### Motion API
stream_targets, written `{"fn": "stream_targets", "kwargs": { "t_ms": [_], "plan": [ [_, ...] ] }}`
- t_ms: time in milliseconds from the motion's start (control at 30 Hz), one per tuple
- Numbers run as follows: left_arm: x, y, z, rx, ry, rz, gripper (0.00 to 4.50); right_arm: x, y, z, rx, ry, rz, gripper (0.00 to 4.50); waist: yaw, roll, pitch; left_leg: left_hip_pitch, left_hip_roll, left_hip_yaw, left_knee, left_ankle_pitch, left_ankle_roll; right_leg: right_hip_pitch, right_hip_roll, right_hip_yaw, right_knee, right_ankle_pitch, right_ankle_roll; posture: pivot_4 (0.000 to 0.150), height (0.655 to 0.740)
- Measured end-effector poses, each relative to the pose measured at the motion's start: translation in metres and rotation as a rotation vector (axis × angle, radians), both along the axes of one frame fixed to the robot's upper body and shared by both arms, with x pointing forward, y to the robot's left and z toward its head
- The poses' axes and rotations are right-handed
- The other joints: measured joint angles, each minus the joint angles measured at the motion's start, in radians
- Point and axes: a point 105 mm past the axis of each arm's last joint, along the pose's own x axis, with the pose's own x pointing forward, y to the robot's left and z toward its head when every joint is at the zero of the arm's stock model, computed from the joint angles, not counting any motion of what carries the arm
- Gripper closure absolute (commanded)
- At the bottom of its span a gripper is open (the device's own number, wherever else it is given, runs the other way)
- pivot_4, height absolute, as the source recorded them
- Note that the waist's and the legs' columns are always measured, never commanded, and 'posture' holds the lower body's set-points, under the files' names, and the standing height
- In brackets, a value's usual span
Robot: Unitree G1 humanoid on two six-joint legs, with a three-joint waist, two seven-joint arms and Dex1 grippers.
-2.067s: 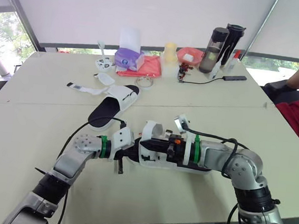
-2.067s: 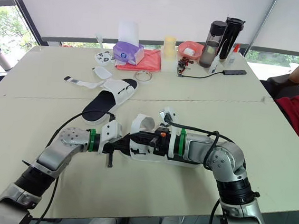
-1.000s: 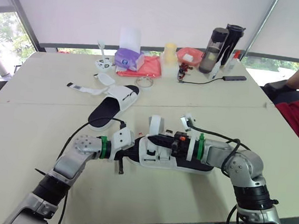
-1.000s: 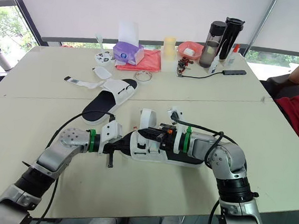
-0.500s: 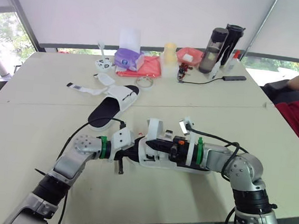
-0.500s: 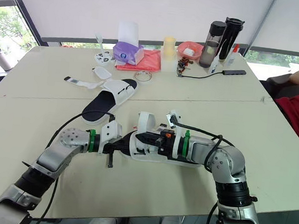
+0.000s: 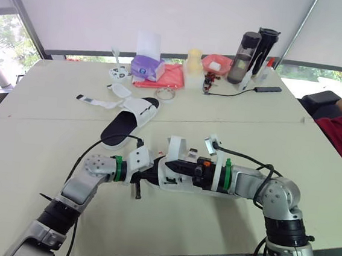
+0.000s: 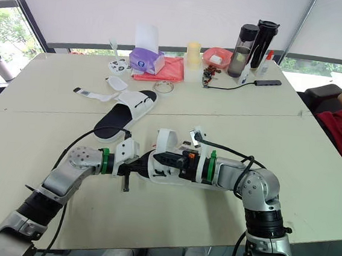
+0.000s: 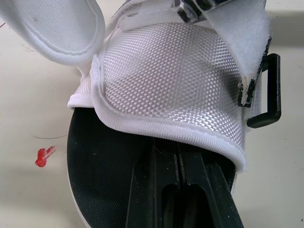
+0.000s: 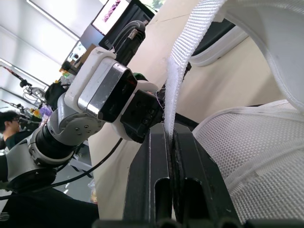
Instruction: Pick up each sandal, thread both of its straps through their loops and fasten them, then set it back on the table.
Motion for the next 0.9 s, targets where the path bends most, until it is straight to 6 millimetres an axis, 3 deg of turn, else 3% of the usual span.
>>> {"fn": "stream_targets", "kwargs": {
  "t_ms": [467, 700, 900],
  "plan": [
    [0.0, 0.0, 0.0, 0.0, -0.001, 0.0, 4.5, -0.002, 0.0, -0.001, -0.001, 0.021, 0.005, 4.42, 0.0, 0.0, 0.0, 0.0, 0.0, 0.0, 0.0, 0.0, 0.0, 0.0, 0.0, 0.0, 0.0, 0.0, 0.0, 0.15, 0.74],
    [-0.001, -0.002, -0.001, 0.0, 0.003, -0.007, 4.5, -0.002, -0.003, -0.019, -0.282, -0.232, 0.056, 4.42, 0.0, 0.002, -0.006, 0.0, 0.0, 0.0, 0.0, 0.0, 0.0, 0.0, 0.0, -0.001, -0.004, 0.0, 0.0, 0.15, 0.74],
    [0.0, -0.002, -0.003, 0.0, 0.007, -0.003, 4.5, -0.002, -0.001, -0.02, -0.337, -0.36, 0.094, 4.42, 0.0, 0.0, -0.01, 0.0, 0.0, 0.0, 0.0, 0.0, 0.0, 0.002, 0.0, -0.001, -0.004, 0.0, 0.0, 0.15, 0.74]
  ]
}}
